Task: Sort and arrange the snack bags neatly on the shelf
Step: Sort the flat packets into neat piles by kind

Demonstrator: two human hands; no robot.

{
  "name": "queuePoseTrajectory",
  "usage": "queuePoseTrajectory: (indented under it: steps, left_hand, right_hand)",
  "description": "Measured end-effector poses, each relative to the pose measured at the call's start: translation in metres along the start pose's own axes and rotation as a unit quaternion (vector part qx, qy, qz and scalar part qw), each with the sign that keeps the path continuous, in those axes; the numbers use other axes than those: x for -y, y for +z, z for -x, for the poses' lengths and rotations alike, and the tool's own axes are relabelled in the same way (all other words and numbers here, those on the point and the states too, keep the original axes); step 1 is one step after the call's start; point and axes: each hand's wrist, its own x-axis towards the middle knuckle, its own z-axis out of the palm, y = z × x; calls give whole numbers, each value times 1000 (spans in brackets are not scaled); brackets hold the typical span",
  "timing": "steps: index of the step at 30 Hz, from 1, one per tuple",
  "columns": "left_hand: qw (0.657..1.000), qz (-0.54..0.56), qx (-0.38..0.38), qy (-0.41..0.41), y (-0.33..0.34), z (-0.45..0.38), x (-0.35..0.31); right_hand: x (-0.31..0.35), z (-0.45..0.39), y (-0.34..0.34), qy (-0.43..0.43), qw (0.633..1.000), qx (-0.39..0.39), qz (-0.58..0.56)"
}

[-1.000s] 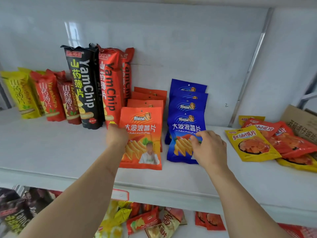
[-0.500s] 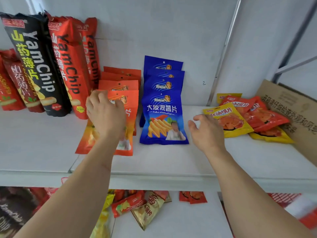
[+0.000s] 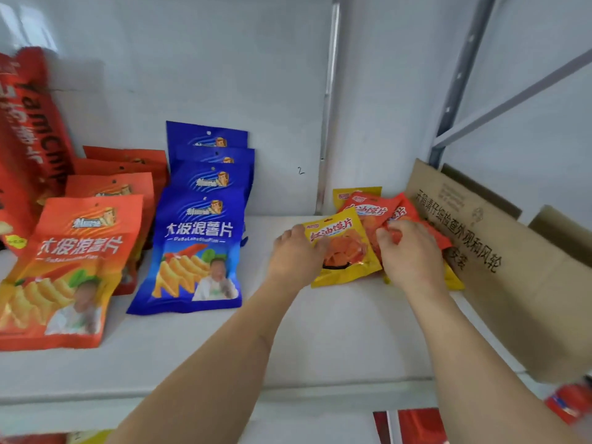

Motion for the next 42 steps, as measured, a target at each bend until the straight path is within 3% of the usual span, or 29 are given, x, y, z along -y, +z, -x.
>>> queuePoseTrajectory:
  steps: [6, 13, 22, 26, 35, 38, 42]
  left_hand:
    - [991, -93, 20, -96, 40, -26, -12]
    - [992, -85, 35, -82, 46, -46, -18]
    - [995, -69, 65, -37, 50, -53, -7]
    - [993, -81, 81, -21, 50, -51, -5]
    - [983, -100, 155, 20, 45, -36, -11]
    - [981, -87, 168, 39, 49, -25, -18]
    - [976, -100, 173, 83, 56, -8, -29]
  right_hand:
    - [-21, -29, -8, -4, 1000, 14, -21]
    - [-12, -68, -5, -12, 996, 73, -47]
    - [-13, -90, 15, 140, 979, 105, 101]
    - [-9, -102, 13, 166, 977, 98, 87]
    - [-18, -122, 23, 186, 958, 206, -75]
    - [-24, -127, 22, 148, 967, 195, -73]
    - [-25, -129, 11, 99, 987, 114, -55]
